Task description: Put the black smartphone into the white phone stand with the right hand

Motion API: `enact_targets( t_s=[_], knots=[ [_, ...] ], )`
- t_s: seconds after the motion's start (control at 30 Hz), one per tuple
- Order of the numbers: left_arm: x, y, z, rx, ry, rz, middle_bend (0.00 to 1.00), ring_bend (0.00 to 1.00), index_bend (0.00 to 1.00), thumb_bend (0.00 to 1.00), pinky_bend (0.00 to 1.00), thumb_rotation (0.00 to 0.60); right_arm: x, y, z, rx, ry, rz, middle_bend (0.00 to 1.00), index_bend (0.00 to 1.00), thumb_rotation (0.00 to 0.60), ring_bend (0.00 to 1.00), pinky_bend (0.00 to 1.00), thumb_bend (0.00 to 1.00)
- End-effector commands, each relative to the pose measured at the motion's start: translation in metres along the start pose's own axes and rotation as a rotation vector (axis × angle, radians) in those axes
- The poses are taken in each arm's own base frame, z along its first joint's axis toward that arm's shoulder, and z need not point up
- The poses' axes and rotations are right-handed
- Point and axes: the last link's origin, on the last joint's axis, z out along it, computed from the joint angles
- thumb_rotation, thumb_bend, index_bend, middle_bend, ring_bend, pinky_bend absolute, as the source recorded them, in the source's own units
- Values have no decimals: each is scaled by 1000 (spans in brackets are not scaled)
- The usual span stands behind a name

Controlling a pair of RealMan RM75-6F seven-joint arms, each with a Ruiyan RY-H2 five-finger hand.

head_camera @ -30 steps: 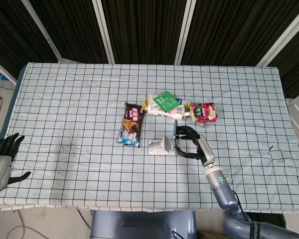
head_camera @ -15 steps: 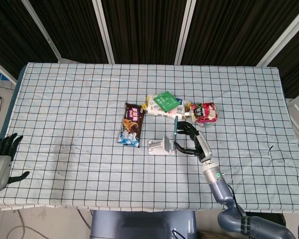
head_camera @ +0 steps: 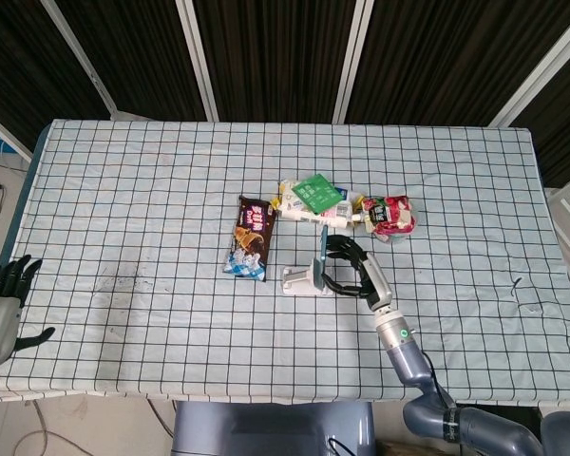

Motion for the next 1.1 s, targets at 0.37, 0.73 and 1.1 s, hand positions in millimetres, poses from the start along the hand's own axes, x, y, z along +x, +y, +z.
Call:
enact_targets(
  t_s=[0.37, 0.73, 1.1],
  knots=[
    [0, -1, 1, 7, -5, 0, 0, 0, 0, 0, 0, 600, -5, 12, 1, -13, 6, 20, 690, 765, 600, 413, 265, 763],
    [0, -2, 1, 12, -9, -3, 0, 0, 0, 0, 0, 600, -5, 20, 1, -20, 27, 26, 690, 765, 600, 414, 265, 775],
    [0, -2, 1, 10, -10, -7, 0, 0, 0, 0, 0, 600, -6, 25, -6, -23, 33, 10, 691, 765, 600, 414, 265, 798]
  ],
)
